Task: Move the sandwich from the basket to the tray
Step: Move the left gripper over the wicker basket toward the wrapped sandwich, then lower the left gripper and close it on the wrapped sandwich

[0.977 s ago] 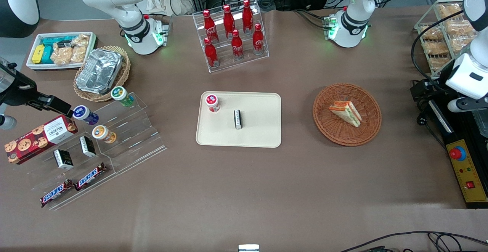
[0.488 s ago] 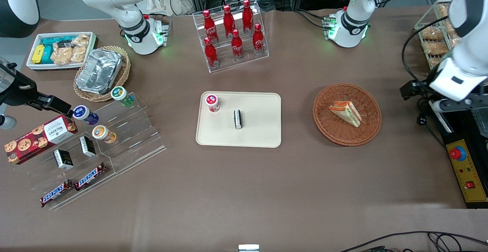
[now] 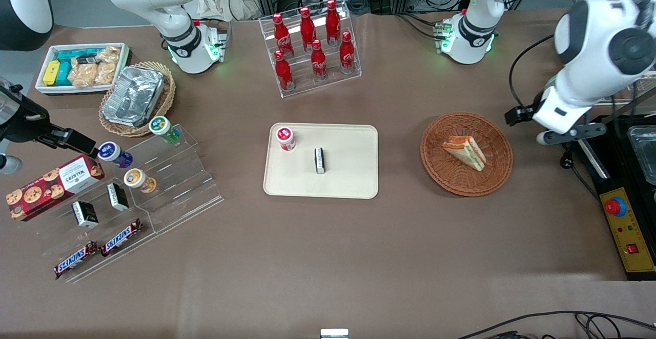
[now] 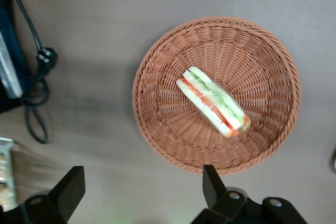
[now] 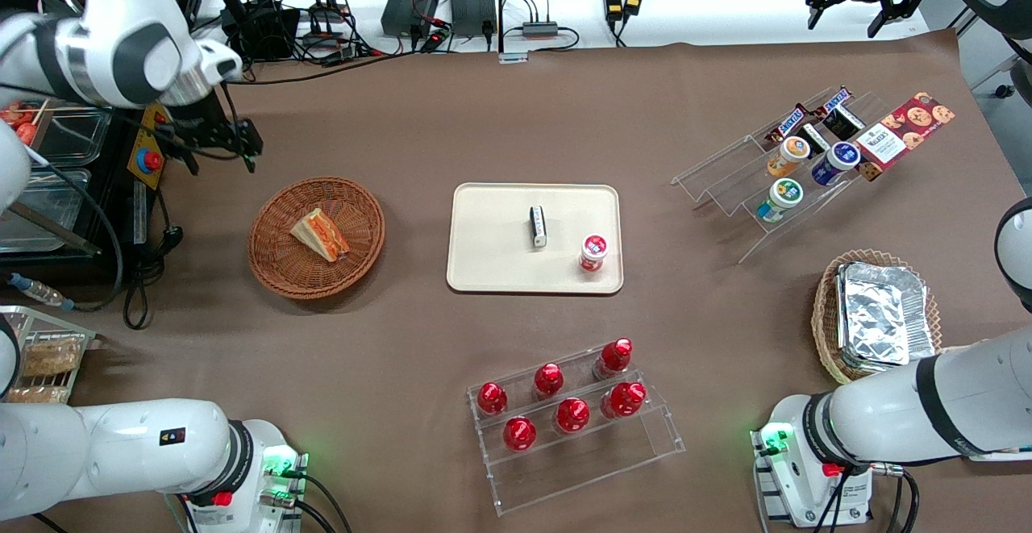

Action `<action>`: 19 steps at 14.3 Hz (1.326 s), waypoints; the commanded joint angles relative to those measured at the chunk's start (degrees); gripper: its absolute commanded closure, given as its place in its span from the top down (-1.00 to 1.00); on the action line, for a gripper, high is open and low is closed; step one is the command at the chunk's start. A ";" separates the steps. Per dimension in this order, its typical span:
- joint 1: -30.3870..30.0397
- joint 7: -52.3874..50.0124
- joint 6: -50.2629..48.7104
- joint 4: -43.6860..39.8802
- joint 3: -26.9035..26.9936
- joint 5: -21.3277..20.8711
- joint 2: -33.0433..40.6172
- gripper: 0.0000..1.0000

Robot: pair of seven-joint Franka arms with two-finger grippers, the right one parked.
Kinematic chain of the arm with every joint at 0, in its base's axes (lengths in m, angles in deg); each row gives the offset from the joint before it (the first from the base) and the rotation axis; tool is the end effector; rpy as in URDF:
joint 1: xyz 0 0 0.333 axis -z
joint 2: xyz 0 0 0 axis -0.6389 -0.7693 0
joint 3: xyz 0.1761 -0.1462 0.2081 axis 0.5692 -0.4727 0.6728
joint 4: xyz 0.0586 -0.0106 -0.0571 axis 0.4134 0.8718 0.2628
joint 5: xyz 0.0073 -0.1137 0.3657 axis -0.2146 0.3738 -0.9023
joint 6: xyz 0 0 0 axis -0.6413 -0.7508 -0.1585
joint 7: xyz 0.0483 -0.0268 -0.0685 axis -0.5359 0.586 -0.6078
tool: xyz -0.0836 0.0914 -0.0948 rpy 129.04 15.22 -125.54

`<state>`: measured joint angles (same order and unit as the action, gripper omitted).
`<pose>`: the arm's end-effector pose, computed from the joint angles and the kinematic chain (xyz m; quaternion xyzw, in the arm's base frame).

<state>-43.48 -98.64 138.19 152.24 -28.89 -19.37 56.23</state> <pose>0.4668 -0.0285 0.3762 -0.9920 -0.0946 0.0674 0.0500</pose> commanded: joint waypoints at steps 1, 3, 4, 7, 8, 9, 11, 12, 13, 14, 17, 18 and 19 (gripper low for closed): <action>2.52 -12.34 8.31 7.10 -0.71 -0.14 1.51 0.99; 3.67 -22.89 11.41 7.90 -0.71 -0.40 -0.94 0.99; 4.37 -27.90 12.72 7.64 -0.71 -0.41 -2.43 0.99; 6.56 -40.21 20.09 7.73 -0.62 -0.49 -7.18 0.99; 7.01 -43.65 21.94 7.64 -0.54 -1.19 -8.41 0.99; 7.02 -46.73 23.36 7.55 -0.62 -3.55 -9.38 0.99; 8.59 -51.84 25.12 7.55 -0.62 -7.07 -11.84 0.99; 9.21 -53.16 25.21 7.72 -0.62 -8.83 -13.25 0.99; 9.48 -54.83 25.22 8.16 -0.62 -10.67 -14.04 0.99; 9.48 -56.41 25.22 8.60 -0.62 -11.65 -14.31 0.98; 9.48 -57.39 25.30 8.69 -0.62 -11.83 -15.10 0.98; 9.48 -57.39 25.30 9.04 -0.62 -12.09 -15.54 0.98; 9.48 -57.48 25.30 9.30 -0.62 -13.05 -15.98 0.98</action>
<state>-34.44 -153.99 162.70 160.68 -29.79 -29.95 40.72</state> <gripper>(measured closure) 0.004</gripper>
